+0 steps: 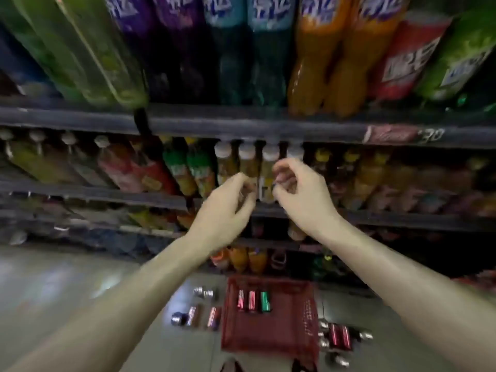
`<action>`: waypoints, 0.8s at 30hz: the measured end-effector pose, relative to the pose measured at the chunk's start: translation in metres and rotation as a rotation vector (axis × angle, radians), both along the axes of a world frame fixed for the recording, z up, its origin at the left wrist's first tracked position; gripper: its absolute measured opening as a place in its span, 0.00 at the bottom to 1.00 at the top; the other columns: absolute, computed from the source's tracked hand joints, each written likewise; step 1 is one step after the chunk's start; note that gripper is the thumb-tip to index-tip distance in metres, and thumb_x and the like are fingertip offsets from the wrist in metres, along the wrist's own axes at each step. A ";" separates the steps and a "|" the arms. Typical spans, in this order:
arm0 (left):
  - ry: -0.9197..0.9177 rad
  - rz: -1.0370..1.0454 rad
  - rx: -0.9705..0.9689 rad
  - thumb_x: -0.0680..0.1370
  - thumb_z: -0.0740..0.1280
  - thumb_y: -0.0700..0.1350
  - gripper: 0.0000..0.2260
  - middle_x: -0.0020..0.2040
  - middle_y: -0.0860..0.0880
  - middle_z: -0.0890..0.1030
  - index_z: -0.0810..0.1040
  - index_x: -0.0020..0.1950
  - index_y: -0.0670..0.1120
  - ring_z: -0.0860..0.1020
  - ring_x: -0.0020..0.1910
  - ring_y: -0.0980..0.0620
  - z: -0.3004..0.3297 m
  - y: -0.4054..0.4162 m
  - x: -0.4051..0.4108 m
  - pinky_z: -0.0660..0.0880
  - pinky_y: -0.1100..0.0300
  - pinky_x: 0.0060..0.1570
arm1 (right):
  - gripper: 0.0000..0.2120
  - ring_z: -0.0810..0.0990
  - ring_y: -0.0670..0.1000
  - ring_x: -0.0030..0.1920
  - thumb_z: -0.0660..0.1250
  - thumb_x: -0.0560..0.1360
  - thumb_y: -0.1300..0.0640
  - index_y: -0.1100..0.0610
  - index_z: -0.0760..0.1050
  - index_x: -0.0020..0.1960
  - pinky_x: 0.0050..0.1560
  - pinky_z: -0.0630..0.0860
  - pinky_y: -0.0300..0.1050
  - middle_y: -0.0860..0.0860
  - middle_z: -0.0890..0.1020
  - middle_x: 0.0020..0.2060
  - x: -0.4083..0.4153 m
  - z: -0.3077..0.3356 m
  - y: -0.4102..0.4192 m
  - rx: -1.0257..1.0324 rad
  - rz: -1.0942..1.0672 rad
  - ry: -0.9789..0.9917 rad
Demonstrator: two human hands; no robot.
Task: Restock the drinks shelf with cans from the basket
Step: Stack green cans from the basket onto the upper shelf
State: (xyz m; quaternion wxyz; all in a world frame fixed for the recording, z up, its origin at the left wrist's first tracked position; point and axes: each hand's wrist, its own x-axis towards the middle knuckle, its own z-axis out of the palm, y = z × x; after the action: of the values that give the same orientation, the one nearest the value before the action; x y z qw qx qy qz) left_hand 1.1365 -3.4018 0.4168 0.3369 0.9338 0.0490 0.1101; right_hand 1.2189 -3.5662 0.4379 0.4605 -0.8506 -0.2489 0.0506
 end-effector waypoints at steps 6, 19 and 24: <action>0.422 0.068 -0.125 0.80 0.67 0.43 0.07 0.47 0.53 0.78 0.73 0.57 0.47 0.76 0.46 0.52 -0.203 -0.009 -0.027 0.76 0.52 0.51 | 0.13 0.77 0.45 0.37 0.70 0.74 0.64 0.56 0.77 0.57 0.43 0.72 0.39 0.47 0.80 0.40 -0.025 -0.234 -0.027 -0.256 -0.085 0.392; 0.973 0.364 -0.428 0.61 0.68 0.63 0.41 0.64 0.40 0.79 0.71 0.70 0.42 0.78 0.65 0.39 -0.723 -0.029 -0.075 0.75 0.50 0.64 | 0.32 0.74 0.56 0.69 0.73 0.77 0.52 0.58 0.65 0.77 0.66 0.70 0.45 0.57 0.72 0.73 -0.064 -0.723 -0.044 -0.500 -0.203 1.122; 0.908 0.518 -0.544 0.54 0.71 0.67 0.55 0.70 0.41 0.75 0.65 0.76 0.42 0.74 0.71 0.40 -0.905 -0.021 -0.065 0.72 0.45 0.71 | 0.35 0.69 0.55 0.74 0.73 0.76 0.48 0.58 0.65 0.77 0.67 0.66 0.43 0.52 0.70 0.72 -0.056 -0.860 -0.031 -0.429 -0.204 1.188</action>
State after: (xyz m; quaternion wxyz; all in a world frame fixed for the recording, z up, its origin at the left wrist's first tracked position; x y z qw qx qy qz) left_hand 1.0718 -3.4233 -0.4882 0.4719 0.7251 0.4412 -0.2387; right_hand 1.1629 -3.5971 -0.4220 0.3421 -0.7701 0.1467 0.5180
